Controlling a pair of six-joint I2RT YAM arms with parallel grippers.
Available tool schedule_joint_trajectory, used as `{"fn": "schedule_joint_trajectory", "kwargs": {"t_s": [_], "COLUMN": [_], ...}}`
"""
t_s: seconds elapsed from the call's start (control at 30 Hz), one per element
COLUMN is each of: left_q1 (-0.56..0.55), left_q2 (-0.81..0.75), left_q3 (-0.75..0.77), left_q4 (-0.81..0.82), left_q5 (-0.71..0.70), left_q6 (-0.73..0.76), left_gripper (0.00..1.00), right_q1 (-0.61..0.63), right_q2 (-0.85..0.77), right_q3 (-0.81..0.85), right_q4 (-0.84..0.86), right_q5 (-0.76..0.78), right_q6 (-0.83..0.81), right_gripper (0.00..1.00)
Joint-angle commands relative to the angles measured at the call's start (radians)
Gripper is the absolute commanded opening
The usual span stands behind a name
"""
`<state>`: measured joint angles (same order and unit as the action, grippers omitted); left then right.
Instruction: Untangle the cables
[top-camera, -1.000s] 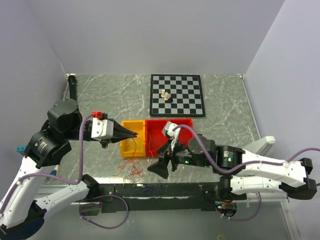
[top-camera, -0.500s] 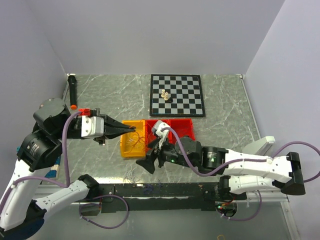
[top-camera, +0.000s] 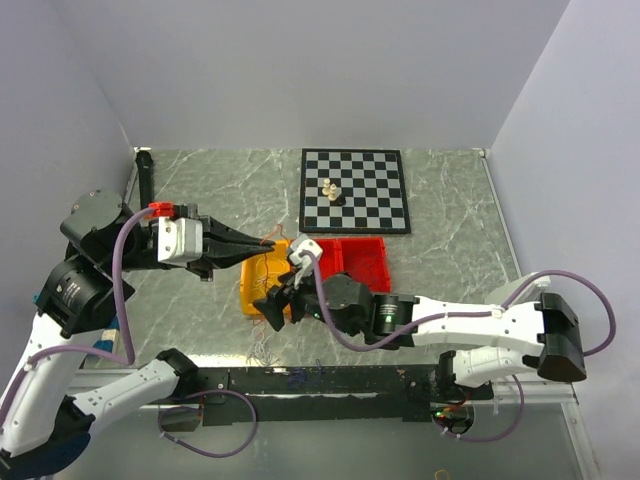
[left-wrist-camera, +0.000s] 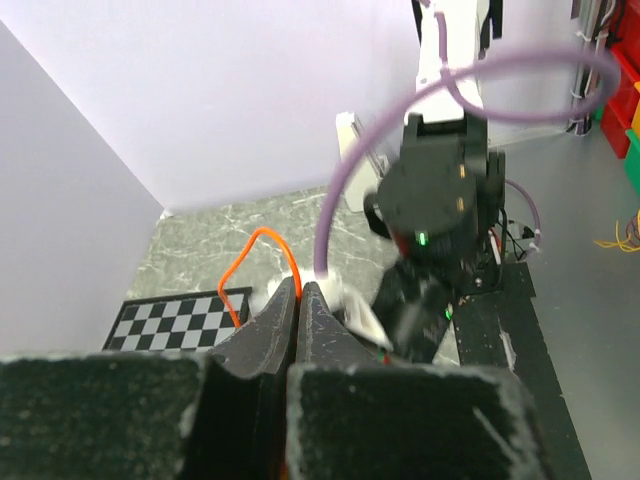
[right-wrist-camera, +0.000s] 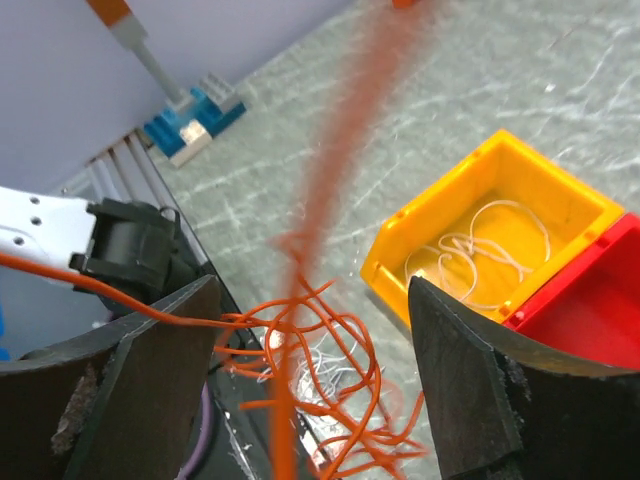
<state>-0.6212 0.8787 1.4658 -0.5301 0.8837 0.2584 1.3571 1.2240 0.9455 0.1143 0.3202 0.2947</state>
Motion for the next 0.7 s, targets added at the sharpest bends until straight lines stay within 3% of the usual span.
{"fn": "schedule_joint_trajectory", "kwargs": {"t_s": [0.0, 0.27, 0.5, 0.67], "left_q1": [0.002, 0.003, 0.005, 0.005], "left_q2": [0.002, 0.025, 0.060, 0.078], "left_q3": [0.042, 0.114, 0.218, 0.255], "left_q4": [0.062, 0.102, 0.203, 0.226], "left_q5": [-0.009, -0.055, -0.221, -0.236], "left_q6": [-0.037, -0.048, -0.048, -0.048], "left_gripper": [0.01, 0.01, 0.01, 0.01], "right_q1": [0.001, -0.018, -0.018, -0.019], "right_q2": [0.015, 0.032, -0.047, -0.142], "right_q3": [0.001, -0.037, -0.238, -0.352], "right_q4": [0.079, 0.053, 0.047, 0.015], "right_q5": [-0.018, -0.067, -0.081, -0.049], "right_q6": [0.046, 0.109, 0.222, 0.284], "right_gripper": [0.79, 0.39, 0.27, 0.08]}}
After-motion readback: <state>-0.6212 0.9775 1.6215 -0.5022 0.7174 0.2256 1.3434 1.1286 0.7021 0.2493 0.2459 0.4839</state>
